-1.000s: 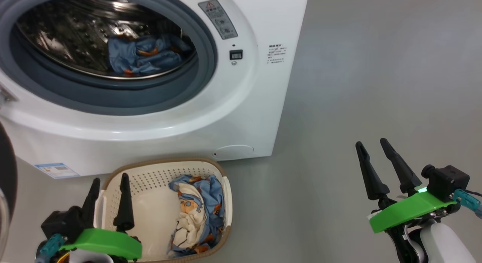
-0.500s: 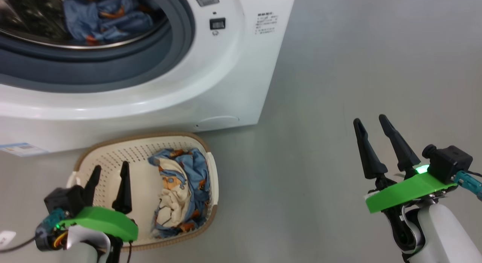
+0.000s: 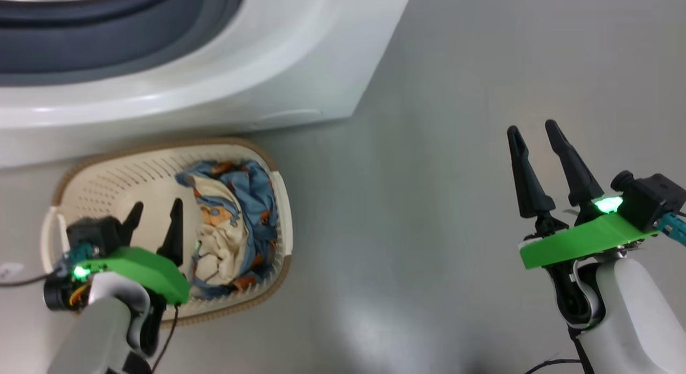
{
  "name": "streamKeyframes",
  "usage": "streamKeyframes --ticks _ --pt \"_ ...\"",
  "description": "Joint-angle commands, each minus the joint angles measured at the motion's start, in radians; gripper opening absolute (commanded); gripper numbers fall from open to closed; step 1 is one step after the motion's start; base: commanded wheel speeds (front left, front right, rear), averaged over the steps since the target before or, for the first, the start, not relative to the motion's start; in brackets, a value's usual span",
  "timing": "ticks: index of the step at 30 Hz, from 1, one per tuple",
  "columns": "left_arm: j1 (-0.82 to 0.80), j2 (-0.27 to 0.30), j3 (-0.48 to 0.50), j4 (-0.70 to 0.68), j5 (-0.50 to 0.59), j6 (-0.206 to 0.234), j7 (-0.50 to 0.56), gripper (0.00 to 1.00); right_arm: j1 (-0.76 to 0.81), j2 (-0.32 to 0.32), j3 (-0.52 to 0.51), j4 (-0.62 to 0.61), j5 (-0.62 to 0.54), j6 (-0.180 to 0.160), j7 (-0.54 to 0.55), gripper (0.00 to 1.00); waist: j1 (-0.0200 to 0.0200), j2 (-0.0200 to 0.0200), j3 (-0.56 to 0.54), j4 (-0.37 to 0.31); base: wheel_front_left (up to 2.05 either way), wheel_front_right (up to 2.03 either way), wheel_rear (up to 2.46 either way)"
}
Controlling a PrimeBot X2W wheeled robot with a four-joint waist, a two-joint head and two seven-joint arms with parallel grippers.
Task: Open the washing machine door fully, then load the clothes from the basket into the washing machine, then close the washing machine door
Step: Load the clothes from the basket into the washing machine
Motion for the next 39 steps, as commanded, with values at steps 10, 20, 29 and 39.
streamKeyframes --ticks 10,20,29,39 --pt "-0.146 0.061 -0.095 0.129 -0.124 -0.002 0.075 1.00 -0.058 0.039 0.025 -0.041 -0.006 0.001 -0.005 1.00 -0.0001 0.0000 0.211 -0.063 0.00 0.00 0.00" --pt "-0.240 0.121 -0.279 0.211 -0.246 -0.002 0.176 1.00 -0.099 0.063 0.038 -0.054 -0.009 0.001 -0.005 1.00 -0.0001 0.0000 0.295 -0.108 0.00 0.00 0.00" --pt "-0.315 0.156 -0.398 0.259 -0.319 -0.002 0.214 1.00 -0.111 0.079 0.044 -0.059 -0.007 0.001 -0.005 1.00 -0.0001 0.0000 0.346 -0.139 0.00 0.00 0.00" --pt "-0.418 0.169 -0.457 0.371 -0.343 -0.002 0.223 1.00 -0.124 0.089 0.056 -0.064 -0.006 0.001 -0.005 1.00 -0.0001 0.0000 0.387 -0.167 0.00 0.00 0.00"
